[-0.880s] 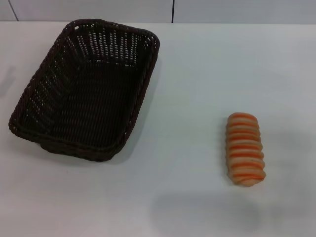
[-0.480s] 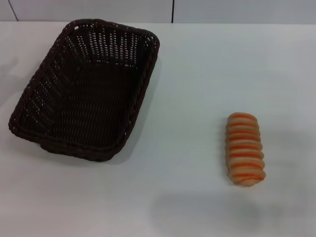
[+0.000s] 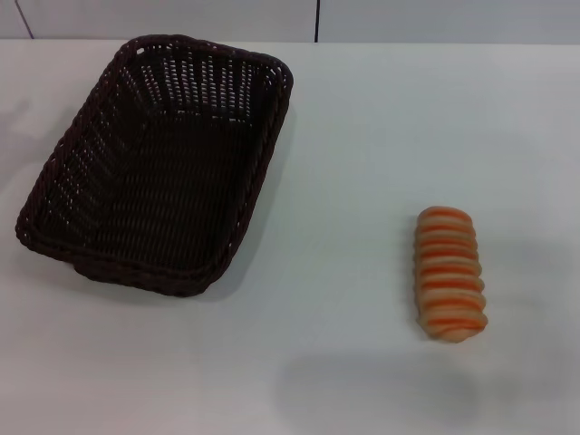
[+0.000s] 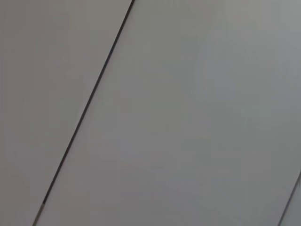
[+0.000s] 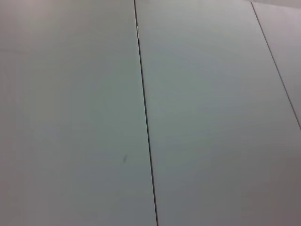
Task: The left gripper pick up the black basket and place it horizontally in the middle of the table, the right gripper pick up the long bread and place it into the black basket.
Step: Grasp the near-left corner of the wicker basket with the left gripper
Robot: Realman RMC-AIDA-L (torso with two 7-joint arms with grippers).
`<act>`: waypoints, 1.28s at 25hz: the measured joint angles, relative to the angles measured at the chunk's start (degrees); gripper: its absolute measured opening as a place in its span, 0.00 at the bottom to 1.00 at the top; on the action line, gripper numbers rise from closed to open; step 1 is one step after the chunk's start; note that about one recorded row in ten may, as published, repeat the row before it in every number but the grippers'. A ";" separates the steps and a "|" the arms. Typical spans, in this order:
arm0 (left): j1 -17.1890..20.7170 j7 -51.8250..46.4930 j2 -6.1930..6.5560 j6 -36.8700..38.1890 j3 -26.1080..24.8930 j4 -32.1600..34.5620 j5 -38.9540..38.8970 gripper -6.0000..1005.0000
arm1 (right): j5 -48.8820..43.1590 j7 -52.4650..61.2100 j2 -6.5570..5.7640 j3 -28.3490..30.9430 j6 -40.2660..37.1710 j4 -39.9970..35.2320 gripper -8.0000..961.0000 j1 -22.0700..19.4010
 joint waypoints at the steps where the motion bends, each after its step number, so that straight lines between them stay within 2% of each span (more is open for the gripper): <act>1: -0.06 6.58 -0.03 0.04 -0.21 4.74 -5.45 0.81 | -0.07 0.00 -0.01 0.00 -0.02 0.05 0.69 0.03; 5: 0.13 8.71 -0.06 -0.21 -0.21 5.95 -7.44 0.81 | -0.26 0.00 -0.04 0.00 -0.03 0.17 0.68 0.30; 6: 0.45 15.01 -0.09 -1.02 -0.21 10.21 -13.02 0.81 | -0.25 0.00 -0.05 0.00 -0.03 0.18 0.68 0.37; 11: 0.48 17.33 -0.10 -1.23 -0.21 12.04 -14.98 0.80 | -0.25 0.00 -0.08 0.01 0.04 0.22 0.68 0.48; 12: 0.50 20.44 -0.07 -1.28 -0.17 14.52 -17.19 0.80 | -0.24 -0.01 -0.08 0.00 0.07 0.22 0.68 0.48; 18: 0.51 20.08 0.02 -1.49 0.03 14.25 -17.20 0.80 | -0.13 -0.09 -0.09 -0.03 0.24 0.24 0.68 0.48; 21: -0.01 14.48 0.31 -1.53 0.34 11.37 -14.65 0.79 | -0.11 -0.09 -0.09 -0.08 0.17 0.32 0.68 0.48; 24: -0.01 14.48 0.31 -1.53 0.34 11.37 -14.65 0.79 | -0.19 -0.46 -0.09 -0.09 0.08 0.65 0.68 0.43; 25: -0.35 6.43 0.44 -1.01 0.54 5.55 -8.25 0.79 | -0.20 -0.53 -0.09 -0.09 0.08 0.68 0.68 0.40; 26: -0.35 6.43 0.44 -1.01 0.54 5.55 -8.25 0.79 | -0.19 -0.54 -0.09 -0.09 0.07 0.68 0.68 0.39; 27: -1.05 -1.54 0.48 -1.29 0.77 -0.91 -0.57 0.79 | -0.13 -0.54 -0.09 -0.09 0.06 0.68 0.68 0.38; 29: -1.05 -1.54 0.48 -1.29 0.77 -0.91 -0.57 0.79 | -0.04 -0.54 -0.09 -0.09 0.05 0.69 0.68 0.38; 30: -1.52 -6.49 0.48 -1.68 1.13 -4.67 4.02 0.78 | -0.01 -0.54 -0.09 -0.09 0.05 0.68 0.67 0.38; 31: -2.83 -17.25 0.46 -2.92 2.57 -14.85 16.64 0.78 | -0.01 -0.53 -0.09 -0.09 0.04 0.68 0.67 0.38; 32: -2.83 -17.25 0.46 -2.92 2.57 -14.85 16.64 0.78 | -0.01 -0.53 -0.08 -0.09 0.04 0.69 0.67 0.38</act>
